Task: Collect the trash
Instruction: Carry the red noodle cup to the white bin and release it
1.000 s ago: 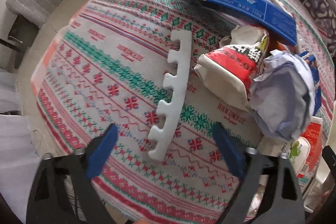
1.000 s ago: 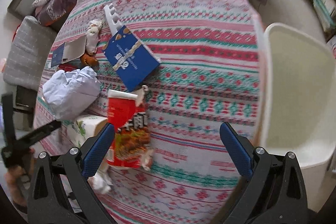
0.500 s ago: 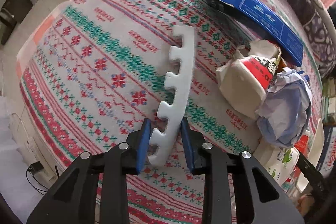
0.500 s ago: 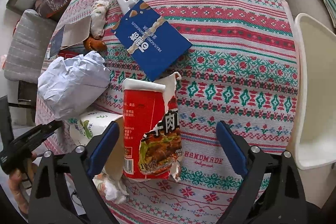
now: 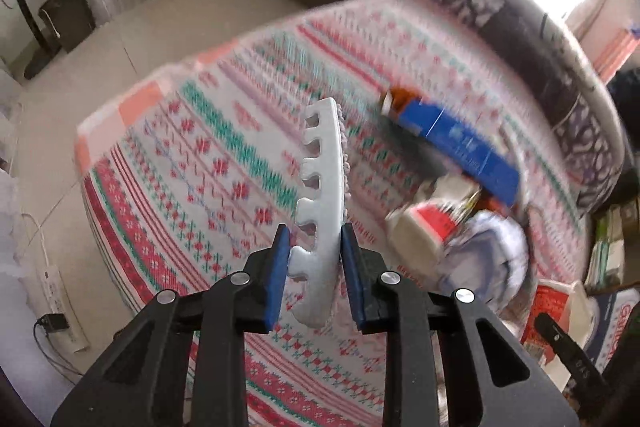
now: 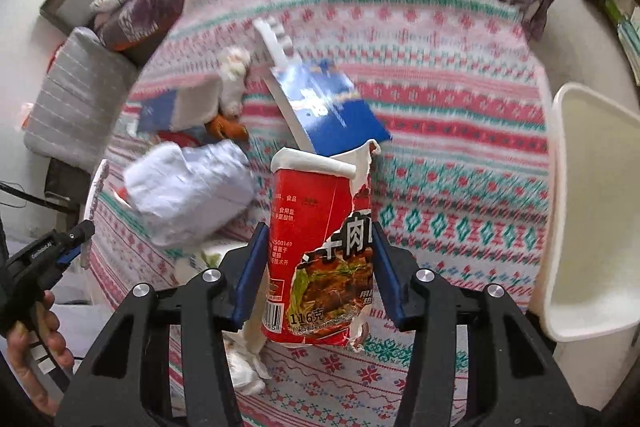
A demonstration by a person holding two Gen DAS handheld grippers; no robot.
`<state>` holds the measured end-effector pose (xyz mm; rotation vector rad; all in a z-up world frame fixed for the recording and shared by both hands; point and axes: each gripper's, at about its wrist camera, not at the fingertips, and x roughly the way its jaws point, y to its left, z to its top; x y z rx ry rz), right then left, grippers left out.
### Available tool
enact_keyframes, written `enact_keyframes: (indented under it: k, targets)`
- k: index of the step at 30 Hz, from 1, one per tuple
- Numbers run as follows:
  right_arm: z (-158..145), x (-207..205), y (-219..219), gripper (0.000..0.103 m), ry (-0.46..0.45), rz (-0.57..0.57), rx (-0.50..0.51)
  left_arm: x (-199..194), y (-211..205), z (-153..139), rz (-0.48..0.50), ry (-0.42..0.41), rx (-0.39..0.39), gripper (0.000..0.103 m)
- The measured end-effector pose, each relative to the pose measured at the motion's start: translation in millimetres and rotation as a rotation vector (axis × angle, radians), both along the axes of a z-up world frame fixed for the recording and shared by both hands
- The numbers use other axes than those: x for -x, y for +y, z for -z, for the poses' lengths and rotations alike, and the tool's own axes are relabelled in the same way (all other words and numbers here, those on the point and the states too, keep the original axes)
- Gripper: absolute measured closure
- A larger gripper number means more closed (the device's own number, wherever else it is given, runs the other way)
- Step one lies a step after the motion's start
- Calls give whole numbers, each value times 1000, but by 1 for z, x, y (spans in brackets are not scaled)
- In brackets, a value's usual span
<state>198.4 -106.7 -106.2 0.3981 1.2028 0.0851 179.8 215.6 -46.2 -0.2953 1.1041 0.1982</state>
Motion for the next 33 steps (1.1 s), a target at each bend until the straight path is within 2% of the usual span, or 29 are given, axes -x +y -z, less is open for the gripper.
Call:
enact_keyframes:
  k: [7, 9, 13, 17, 22, 33]
  targets:
    - [-30, 14, -18, 55, -170, 60, 41, 3, -18, -37, 12, -154, -17, 77]
    - [-39, 22, -25, 55, -213, 82, 54, -5, -46, -41, 25, -186, -42, 76]
    - [-56, 36, -49, 55, -282, 131, 84, 2, -77, -57, 68, -270, -67, 76]
    - [-64, 46, -71, 55, -326, 183, 128, -3, -113, -62, 119, -311, -69, 76]
    - [-64, 55, -98, 55, -327, 256, 163, -3, -155, -57, 210, -320, -58, 76]
    - [-50, 73, -172, 54, -231, 425, 207, 2, -246, -33, 397, -306, -32, 76]
